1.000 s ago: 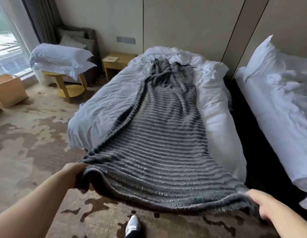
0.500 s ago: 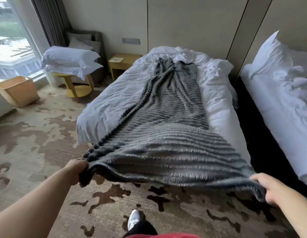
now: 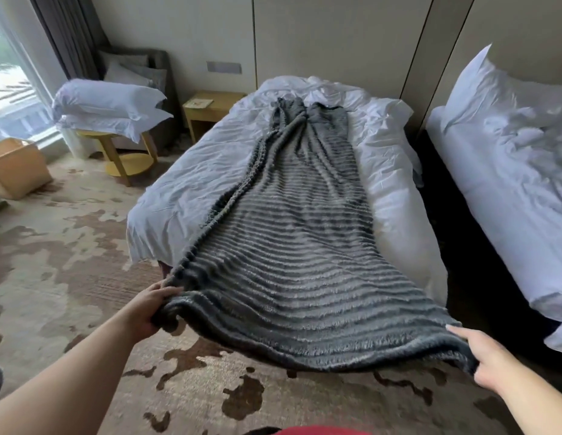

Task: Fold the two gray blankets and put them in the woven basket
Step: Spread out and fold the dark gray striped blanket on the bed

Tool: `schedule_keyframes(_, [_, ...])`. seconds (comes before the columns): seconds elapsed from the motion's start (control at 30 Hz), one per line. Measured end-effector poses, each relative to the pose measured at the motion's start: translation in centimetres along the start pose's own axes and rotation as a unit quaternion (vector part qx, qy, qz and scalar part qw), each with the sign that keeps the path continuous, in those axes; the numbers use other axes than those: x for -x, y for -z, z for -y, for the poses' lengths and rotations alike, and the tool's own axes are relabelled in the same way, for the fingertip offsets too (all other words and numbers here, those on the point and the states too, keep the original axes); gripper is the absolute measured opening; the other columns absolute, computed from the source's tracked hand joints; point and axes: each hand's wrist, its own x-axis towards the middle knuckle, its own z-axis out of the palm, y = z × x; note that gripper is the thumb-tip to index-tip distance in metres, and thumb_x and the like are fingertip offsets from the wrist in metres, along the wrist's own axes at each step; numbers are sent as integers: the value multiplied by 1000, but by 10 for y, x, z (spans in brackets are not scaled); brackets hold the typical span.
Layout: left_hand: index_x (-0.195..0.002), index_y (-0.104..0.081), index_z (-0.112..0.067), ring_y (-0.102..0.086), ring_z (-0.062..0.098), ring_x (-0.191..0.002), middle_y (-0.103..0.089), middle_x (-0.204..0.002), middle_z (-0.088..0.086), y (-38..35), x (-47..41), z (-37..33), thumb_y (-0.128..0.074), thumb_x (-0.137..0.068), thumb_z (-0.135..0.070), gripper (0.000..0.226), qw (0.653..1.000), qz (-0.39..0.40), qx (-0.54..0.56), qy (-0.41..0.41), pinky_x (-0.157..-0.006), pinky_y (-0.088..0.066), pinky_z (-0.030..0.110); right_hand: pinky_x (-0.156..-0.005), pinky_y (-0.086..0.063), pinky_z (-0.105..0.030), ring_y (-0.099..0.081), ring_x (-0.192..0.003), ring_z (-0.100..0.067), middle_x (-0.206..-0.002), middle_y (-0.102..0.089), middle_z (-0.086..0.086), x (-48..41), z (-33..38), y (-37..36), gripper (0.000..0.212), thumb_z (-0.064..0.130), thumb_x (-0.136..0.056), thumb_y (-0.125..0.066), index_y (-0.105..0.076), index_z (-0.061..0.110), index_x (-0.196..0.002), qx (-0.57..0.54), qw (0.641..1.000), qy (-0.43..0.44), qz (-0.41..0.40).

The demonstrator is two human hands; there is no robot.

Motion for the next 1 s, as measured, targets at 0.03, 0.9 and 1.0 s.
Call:
schedule_keyframes(0.03, [-107, -57, -5, -61, 24, -42, -64, -73, 20, -1, -1, 0, -44, -93, 6, 22, 998, -19, -60, 12, -36, -50, 31, -93, -46, -58, -63, -96, -45, -87, -70, -29, 0, -2, 2, 38, 19, -89, -62, -59, -2, -120, 8, 1000, -4, 0])
schedule_keyframes(0.9, [-118, -55, -12, -48, 8, -23, -52, -65, 9, 97, 5, 31, -49, -99, -18, 20, 965, -251, -40, 71, -28, -37, 13, -70, -48, -33, -51, -79, -13, -119, -51, -3, 27, -38, -1, 10, 11, -92, -60, -55, 18, -97, -183, 979, 68, -57])
schedule_keyframes(1.0, [-84, -51, -11, -45, 10, -21, -51, -64, 11, 107, 10, 49, -54, -97, -17, 15, 952, -285, -72, 85, -28, -38, 15, -57, -42, -31, -51, -78, -17, -115, -48, -6, 29, -68, 3, 17, 8, -88, -66, -52, 16, -84, -144, 982, 26, -121])
